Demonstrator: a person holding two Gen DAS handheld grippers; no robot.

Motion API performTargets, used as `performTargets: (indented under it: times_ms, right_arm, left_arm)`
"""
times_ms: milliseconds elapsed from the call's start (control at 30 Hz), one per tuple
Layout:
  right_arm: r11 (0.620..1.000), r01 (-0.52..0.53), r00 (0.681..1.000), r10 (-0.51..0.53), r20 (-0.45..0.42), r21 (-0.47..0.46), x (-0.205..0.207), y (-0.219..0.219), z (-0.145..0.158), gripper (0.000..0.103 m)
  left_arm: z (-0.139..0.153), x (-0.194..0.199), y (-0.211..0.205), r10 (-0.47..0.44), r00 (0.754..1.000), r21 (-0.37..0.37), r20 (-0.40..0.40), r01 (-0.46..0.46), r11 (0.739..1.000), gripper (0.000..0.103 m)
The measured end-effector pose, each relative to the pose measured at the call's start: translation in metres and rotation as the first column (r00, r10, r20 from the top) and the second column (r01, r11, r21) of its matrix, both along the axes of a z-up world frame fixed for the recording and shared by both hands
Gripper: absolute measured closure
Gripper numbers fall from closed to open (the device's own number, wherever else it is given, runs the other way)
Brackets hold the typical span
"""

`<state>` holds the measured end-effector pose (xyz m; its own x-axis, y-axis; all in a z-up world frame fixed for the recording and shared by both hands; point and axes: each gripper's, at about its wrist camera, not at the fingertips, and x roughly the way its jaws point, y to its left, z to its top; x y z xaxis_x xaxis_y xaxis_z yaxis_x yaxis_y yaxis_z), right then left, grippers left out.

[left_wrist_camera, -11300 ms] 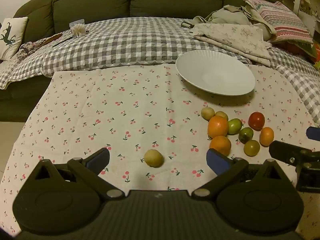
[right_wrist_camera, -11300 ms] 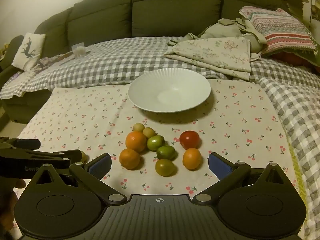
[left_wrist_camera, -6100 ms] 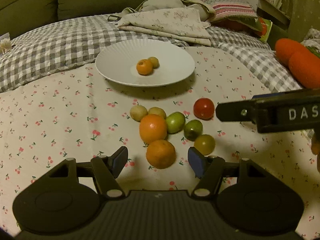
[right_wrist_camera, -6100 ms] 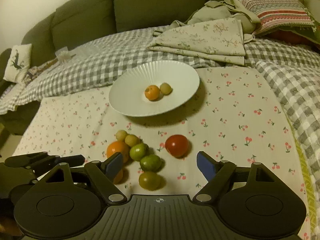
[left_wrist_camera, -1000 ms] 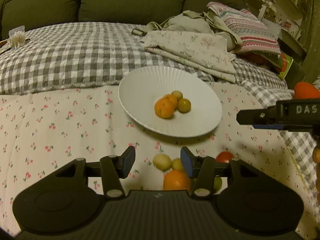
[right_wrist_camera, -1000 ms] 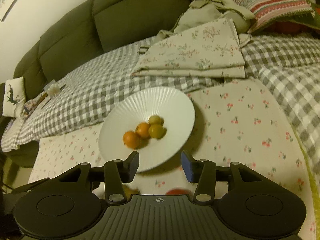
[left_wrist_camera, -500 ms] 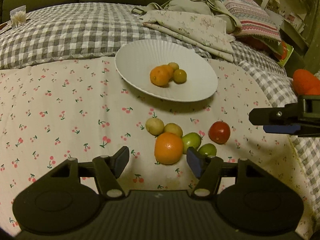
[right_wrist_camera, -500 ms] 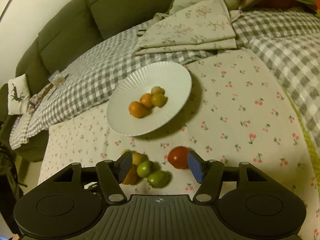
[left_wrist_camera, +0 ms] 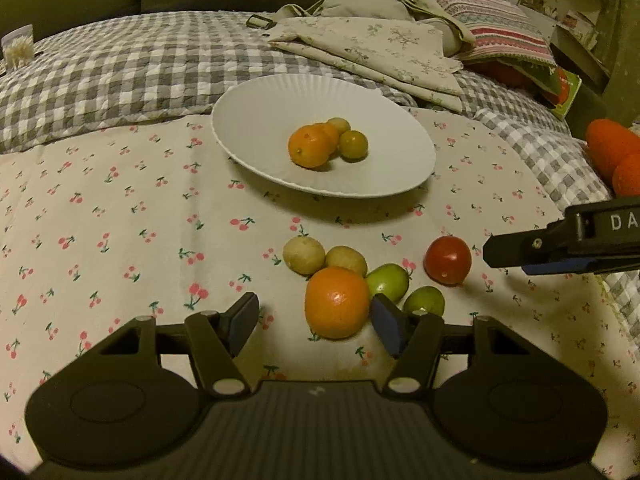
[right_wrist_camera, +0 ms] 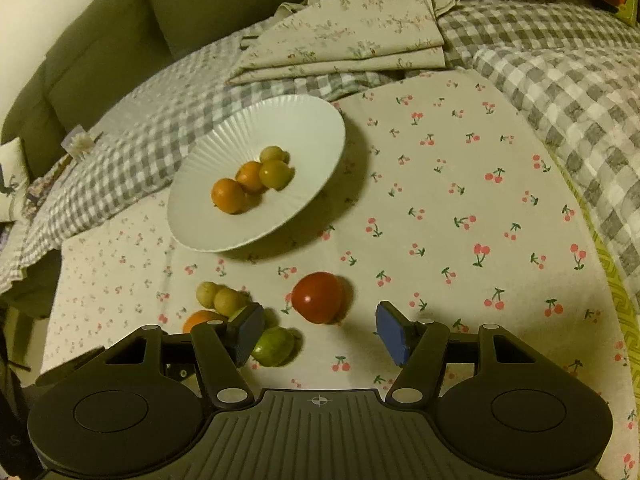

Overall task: Organize fruits
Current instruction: 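Grasp another large orange with the left tool while the right grasps the red tomato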

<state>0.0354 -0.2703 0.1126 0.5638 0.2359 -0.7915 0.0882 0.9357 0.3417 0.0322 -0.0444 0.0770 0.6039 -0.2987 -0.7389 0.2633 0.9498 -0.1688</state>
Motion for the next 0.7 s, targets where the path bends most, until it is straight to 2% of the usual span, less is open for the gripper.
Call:
performTargets:
  times_ms: [133,200,233,500,700]
  right_arm:
    - [1.0,0.005,1.0,-0.005,-0.005,-0.006,0.002,0.0,-0.003,0.04]
    - [1.0,0.006,1.0,-0.006,-0.008,-0.007,0.003,0.0,-0.004,0.04]
    - [1.0,0.006,1.0,-0.006,-0.009,-0.008,0.003,0.0,-0.005,0.04]
    - [1.0,0.018,1.0,-0.019,-0.017,-0.013,0.01,-0.002,-0.012,0.04]
    - [1.0,0.022,0.999,-0.022,-0.025,-0.013,0.015,-0.001,-0.018,0.04]
  left_arm:
    - [-0.003,0.003,-0.004,-0.034,0.999,0.0,0.012,0.034,0.999,0.054]
    - [-0.003,0.004,-0.005,-0.054,0.998,-0.011,0.016,0.054,0.998,0.067]
    - [-0.003,0.003,-0.006,-0.062,0.998,-0.016,0.018,0.062,0.998,0.068]
    - [-0.001,0.001,0.0,-0.027,0.999,-0.041,-0.021,0.026,0.999,0.069]
    - [0.003,-0.003,0.001,-0.003,1.0,-0.016,-0.024,0.003,1.0,0.069]
